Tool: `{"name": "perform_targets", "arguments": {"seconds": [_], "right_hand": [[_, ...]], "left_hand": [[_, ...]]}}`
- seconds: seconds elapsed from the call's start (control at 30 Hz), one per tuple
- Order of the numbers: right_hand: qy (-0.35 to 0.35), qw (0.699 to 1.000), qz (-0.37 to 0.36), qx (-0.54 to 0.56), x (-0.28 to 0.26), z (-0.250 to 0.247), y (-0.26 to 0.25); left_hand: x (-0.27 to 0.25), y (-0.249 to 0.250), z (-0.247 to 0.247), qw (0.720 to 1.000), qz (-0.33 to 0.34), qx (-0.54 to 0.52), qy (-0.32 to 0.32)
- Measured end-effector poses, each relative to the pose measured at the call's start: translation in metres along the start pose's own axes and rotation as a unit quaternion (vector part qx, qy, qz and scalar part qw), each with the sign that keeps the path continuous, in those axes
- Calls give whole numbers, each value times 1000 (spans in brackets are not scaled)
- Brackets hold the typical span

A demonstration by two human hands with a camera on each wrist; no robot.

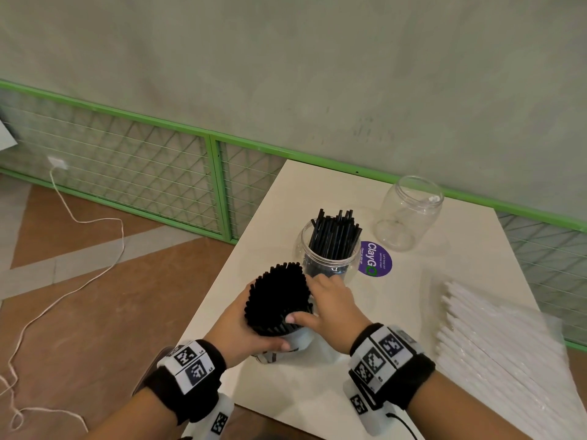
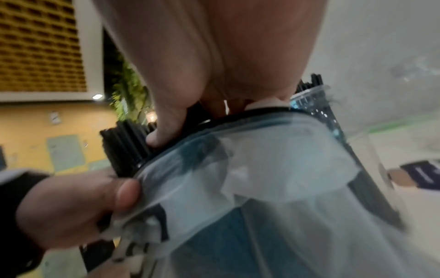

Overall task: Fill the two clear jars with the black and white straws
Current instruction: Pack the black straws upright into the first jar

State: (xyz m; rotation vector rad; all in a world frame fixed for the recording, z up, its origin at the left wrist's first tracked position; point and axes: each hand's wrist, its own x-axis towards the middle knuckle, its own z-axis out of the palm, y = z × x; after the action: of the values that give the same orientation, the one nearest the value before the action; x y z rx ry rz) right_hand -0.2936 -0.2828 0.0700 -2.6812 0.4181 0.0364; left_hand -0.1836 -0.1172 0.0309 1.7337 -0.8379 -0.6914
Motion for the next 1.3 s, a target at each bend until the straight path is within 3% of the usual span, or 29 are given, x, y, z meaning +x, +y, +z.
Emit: {"name": "perform_targets", "arguments": {"seconds": [0.1,0.33,0.63,0.83,1.03,1.3], "right_hand": [[9,993,-8,119,6,5,4],[59,977,-41,201,7,9,5],[117,911,-14,396,0,-11,2],[142,892,33,427,-1,2,11],[112,895,50,428,-6,18,16],[179,880,33,439,-7,-31,5]], "left_hand": [[1,0,0,1000,-3,-2,-5],[-2,-6,-4,999,-33,-2,24],[-4,-2,-4,999,-39,9,29],[-3,-4,-3,995,-52,70,48],[-1,-14,-1,991,-71,99,55],[1,-14,-3,989,-77,110,56]]}}
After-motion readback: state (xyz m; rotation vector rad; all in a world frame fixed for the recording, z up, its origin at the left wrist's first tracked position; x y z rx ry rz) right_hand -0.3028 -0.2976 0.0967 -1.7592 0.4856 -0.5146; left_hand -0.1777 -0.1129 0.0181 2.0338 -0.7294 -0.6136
